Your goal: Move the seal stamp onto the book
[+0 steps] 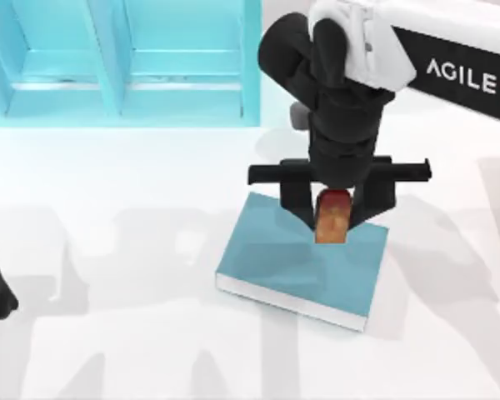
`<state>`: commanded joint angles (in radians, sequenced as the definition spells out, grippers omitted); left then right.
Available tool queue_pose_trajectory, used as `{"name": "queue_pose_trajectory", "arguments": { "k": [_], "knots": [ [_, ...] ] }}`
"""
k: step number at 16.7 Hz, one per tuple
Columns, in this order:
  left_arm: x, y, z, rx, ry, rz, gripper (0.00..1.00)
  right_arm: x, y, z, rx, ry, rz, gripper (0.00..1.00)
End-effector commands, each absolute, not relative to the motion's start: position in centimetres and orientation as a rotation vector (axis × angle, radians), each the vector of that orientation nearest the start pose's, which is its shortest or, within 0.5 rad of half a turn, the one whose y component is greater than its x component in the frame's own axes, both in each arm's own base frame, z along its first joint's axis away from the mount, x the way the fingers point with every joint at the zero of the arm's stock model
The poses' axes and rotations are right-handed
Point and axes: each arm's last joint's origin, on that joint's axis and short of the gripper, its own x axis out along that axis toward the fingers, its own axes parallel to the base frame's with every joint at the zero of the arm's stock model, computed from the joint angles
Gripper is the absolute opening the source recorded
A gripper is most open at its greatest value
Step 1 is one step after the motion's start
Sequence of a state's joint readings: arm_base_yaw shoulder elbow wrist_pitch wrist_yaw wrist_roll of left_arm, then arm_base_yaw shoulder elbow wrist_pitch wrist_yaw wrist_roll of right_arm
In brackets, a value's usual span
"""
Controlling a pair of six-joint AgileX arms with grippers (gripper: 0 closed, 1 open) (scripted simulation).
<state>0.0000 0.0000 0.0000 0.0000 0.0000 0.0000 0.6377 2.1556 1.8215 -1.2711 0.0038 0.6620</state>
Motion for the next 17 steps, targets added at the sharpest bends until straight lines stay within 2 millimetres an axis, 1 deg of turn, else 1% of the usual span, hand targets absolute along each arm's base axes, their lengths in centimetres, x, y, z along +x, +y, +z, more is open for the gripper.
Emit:
{"name": "queue_pose_trajectory", "arguments": {
  "k": [1,2,11,17],
  "knots": [
    [10.57,-0.12,16.00,0.000,0.000,0.000,1.00,33.16,26.44,19.49,0.004,1.583,-0.021,0.00],
    [10.57,-0.12,16.00,0.000,0.000,0.000,1.00,33.01,27.06,19.42,0.011,1.572,-0.014,0.00],
    [10.57,-0.12,16.00,0.000,0.000,0.000,1.00,32.97,27.19,19.41,0.012,1.569,-0.013,0.00],
    [10.57,-0.12,16.00,0.000,0.000,0.000,1.00,32.97,27.19,19.41,0.012,1.569,-0.013,0.45]
  ]
}}
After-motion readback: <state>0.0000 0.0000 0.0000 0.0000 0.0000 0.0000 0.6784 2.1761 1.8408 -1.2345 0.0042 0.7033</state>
